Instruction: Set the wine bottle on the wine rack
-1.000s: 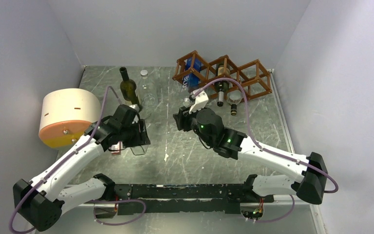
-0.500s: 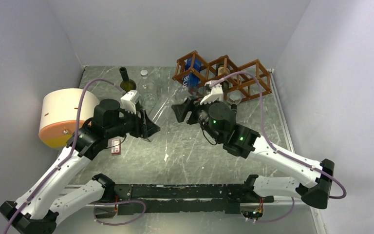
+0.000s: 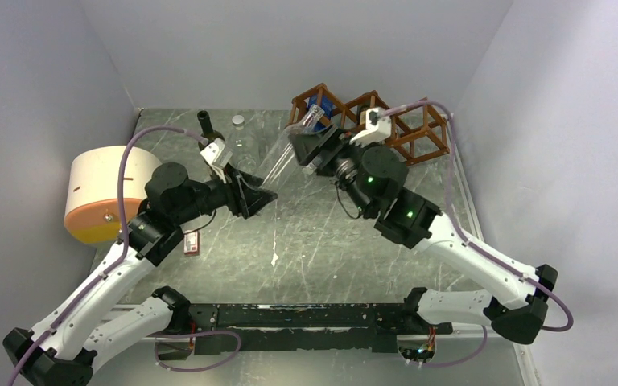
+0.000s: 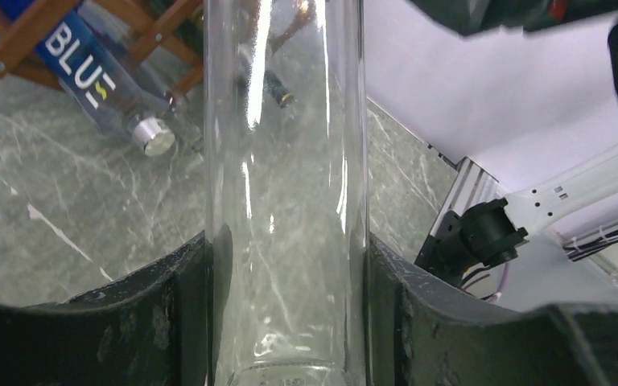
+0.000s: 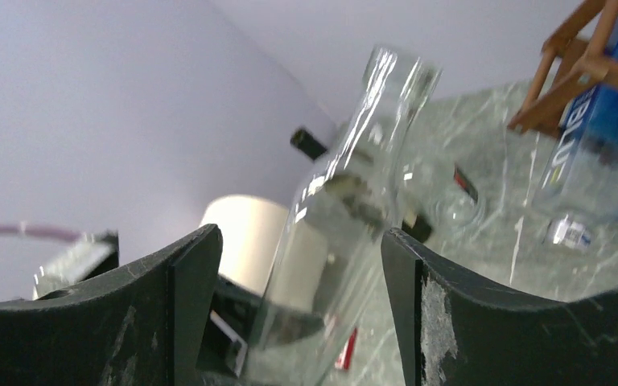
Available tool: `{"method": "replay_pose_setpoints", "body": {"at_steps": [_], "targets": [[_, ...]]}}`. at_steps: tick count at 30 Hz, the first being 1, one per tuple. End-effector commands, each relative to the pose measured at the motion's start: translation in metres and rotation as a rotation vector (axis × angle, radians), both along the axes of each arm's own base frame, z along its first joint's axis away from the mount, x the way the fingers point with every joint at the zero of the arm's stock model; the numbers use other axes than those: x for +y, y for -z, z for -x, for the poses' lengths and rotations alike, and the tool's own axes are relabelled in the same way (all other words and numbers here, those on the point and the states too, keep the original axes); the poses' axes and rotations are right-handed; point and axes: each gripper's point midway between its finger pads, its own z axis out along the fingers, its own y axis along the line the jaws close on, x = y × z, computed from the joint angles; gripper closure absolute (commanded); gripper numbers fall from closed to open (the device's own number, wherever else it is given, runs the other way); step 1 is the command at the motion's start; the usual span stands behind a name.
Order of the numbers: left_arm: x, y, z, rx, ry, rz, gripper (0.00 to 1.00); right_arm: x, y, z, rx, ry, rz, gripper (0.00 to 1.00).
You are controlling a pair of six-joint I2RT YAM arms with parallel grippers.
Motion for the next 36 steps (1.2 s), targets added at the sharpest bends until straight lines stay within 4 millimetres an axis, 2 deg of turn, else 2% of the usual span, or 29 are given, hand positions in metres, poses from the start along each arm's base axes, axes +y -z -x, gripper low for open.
{"method": "replay_pose_setpoints", "body": {"at_steps": [1,5,11,13,20,23,25,29,32,36], "targets": [[-0.005,-0.055,0.004,-0.302,0.061,0.098,0.78,-0.024,-0.018,-0.021,-0.010,0.056,-0.012,0.23],[-0.008,-0.061,0.006,-0.383,0.088,0.111,0.79,-0.035,-0.016,-0.041,0.011,0.019,-0.048,0.23],[-0.013,-0.056,-0.002,-0.455,0.101,0.073,0.79,-0.036,-0.039,-0.049,-0.086,-0.032,0.000,0.26],[-0.016,-0.053,-0.002,-0.468,0.117,0.057,0.79,-0.037,-0.040,-0.052,-0.092,-0.043,0.013,0.31],[-0.021,-0.055,-0.005,-0.517,0.144,0.061,0.78,-0.036,-0.032,-0.048,-0.074,-0.121,-0.028,0.65],[-0.024,-0.050,-0.009,-0.493,0.138,0.067,0.75,-0.035,-0.040,-0.042,-0.105,-0.153,-0.054,0.87],[-0.025,-0.044,-0.017,-0.430,0.110,0.076,0.66,-0.036,-0.046,-0.041,-0.135,-0.158,-0.050,1.00],[-0.027,-0.021,-0.031,-0.271,0.052,0.094,0.30,-0.040,-0.056,-0.039,-0.209,-0.155,-0.020,1.00],[-0.033,-0.001,-0.029,-0.205,0.077,0.118,0.21,-0.042,-0.065,-0.033,-0.291,-0.170,0.019,1.00],[-0.039,0.025,-0.032,-0.185,0.103,0.105,0.19,-0.042,-0.073,-0.027,-0.340,-0.193,0.075,1.00]]}}
